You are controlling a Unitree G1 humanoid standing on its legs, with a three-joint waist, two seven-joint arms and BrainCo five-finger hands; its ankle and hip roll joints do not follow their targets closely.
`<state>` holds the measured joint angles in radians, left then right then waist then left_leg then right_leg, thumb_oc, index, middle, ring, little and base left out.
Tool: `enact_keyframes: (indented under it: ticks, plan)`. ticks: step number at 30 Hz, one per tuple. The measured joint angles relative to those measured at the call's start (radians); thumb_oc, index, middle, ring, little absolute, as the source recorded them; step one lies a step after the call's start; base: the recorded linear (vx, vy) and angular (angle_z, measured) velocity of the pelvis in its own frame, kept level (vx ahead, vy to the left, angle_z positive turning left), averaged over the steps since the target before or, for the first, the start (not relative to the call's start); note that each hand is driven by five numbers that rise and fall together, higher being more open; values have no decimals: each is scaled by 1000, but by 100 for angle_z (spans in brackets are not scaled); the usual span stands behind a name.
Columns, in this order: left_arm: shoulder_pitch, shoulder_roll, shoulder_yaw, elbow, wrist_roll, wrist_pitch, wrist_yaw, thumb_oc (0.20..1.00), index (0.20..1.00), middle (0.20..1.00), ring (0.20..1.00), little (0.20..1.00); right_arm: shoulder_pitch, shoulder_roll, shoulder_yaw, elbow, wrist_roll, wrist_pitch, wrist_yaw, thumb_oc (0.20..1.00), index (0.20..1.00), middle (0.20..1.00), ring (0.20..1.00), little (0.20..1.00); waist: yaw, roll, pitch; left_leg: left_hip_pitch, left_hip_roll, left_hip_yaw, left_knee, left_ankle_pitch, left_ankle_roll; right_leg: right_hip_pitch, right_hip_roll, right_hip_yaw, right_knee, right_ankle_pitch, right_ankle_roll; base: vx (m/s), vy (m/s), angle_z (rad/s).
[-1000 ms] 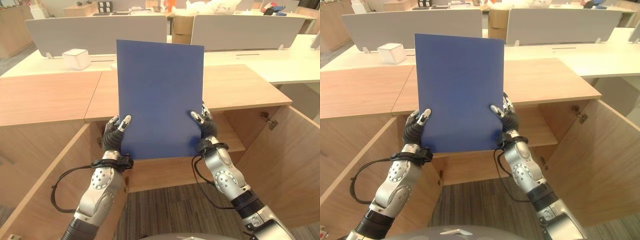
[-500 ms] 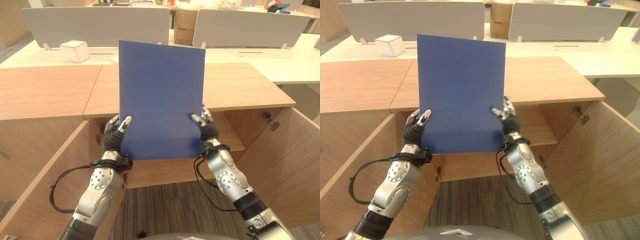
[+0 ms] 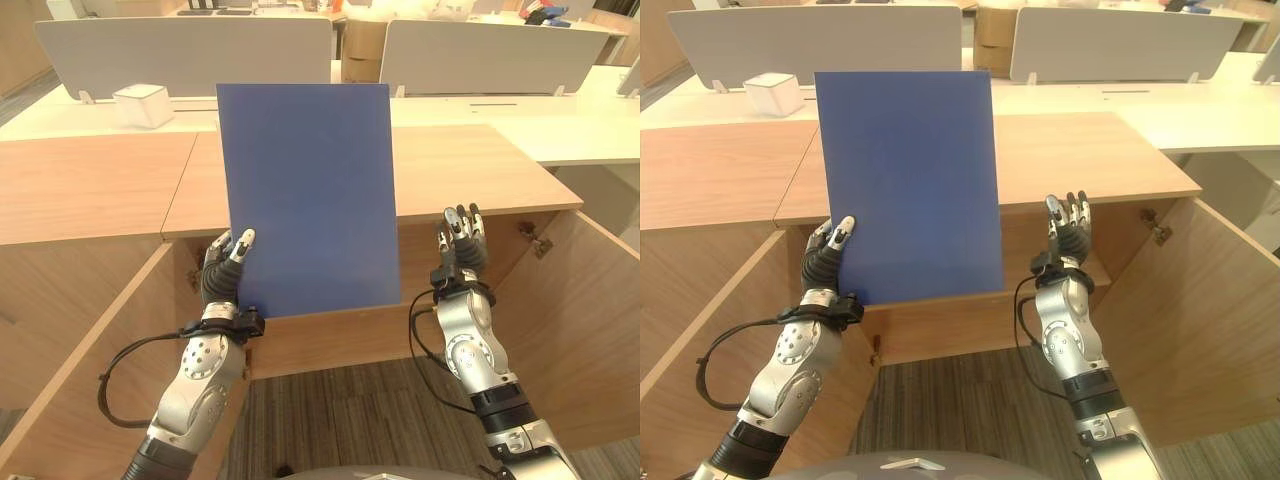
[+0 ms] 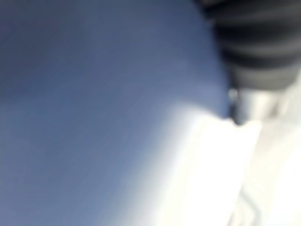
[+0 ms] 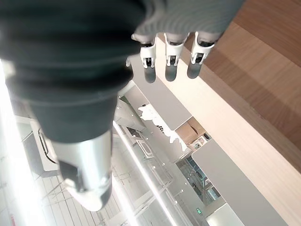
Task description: Put the empty folder in the office cabinet
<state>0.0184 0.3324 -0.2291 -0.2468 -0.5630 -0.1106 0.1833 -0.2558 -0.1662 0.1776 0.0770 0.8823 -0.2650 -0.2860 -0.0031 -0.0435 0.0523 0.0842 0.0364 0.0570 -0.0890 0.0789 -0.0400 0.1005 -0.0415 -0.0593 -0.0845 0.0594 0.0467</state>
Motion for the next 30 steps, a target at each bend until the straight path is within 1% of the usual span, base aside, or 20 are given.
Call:
enact_keyframes:
  ticks: [4, 8, 9, 11, 13, 16, 21, 30]
  plan:
    - [-3, 0, 0, -2, 0, 0, 0, 200, 200, 200, 200, 200, -19, 0, 0, -1, 0, 0, -1, 1000, 1000, 1000, 1000, 1000, 1, 2, 1, 0, 0, 0, 0, 0, 0, 0, 0, 0, 0, 0, 0, 0, 0, 0]
    - [-4, 0, -5, -29, -1, 0, -2, 200, 200, 200, 200, 200, -81, -18, 41, -3, 0, 2, 2, 1000, 1000, 1000, 1000, 1000, 3, 3, 2, -1, 0, 0, 0, 0, 0, 0, 0, 0, 0, 0, 0, 0, 0, 0]
    - [-9, 1, -12, -45, -1, 0, -17, 200, 200, 200, 200, 200, -123, -31, 72, -3, 0, 8, 23, 1000, 1000, 1000, 1000, 1000, 7, 4, 3, 0, 0, 0, 0, 0, 0, 0, 0, 0, 1, 1, -1, 0, 0, 0]
    - [-11, 1, -12, -57, -1, -1, -23, 200, 200, 200, 200, 200, -148, -39, 95, -4, -1, 12, 43, 1000, 1000, 1000, 1000, 1000, 11, 4, 3, -1, 0, -1, 0, 0, 0, 0, 1, 0, 1, 3, -4, 1, -8, 2]
    - [-11, 6, -13, -60, -2, -1, -30, 200, 200, 200, 200, 200, -158, -49, 121, -6, -1, 28, 70, 1000, 1000, 1000, 1000, 1000, 13, 4, 3, -2, 0, -5, 0, 0, 0, 1, 1, -2, 1, 3, -5, 3, -13, 6]
    - [-7, 16, -2, -59, -9, 0, -38, 200, 200, 200, 200, 200, -157, -60, 152, -6, 1, 72, 110, 1000, 1000, 1000, 1000, 1000, 19, 4, 3, -4, -1, -7, 1, 0, -1, 1, 0, -4, 1, 3, -5, 5, -6, 3]
    - [-7, 23, 5, -59, -10, 2, -41, 200, 200, 200, 200, 200, -156, -81, 195, -1, 0, 100, 160, 1000, 1000, 1000, 1000, 1000, 21, 4, 3, -5, -1, -9, 0, 0, -1, 1, 1, -8, 1, 3, -5, 0, 0, 0]
    - [-7, 35, 4, -59, -10, 18, -41, 200, 200, 200, 200, 200, -156, -81, 215, 4, 0, 124, 180, 1000, 1000, 1000, 1000, 1000, 28, 0, 1, -7, -1, -16, 0, 2, -2, 1, 1, -12, 1, 3, -5, 0, 0, 0]
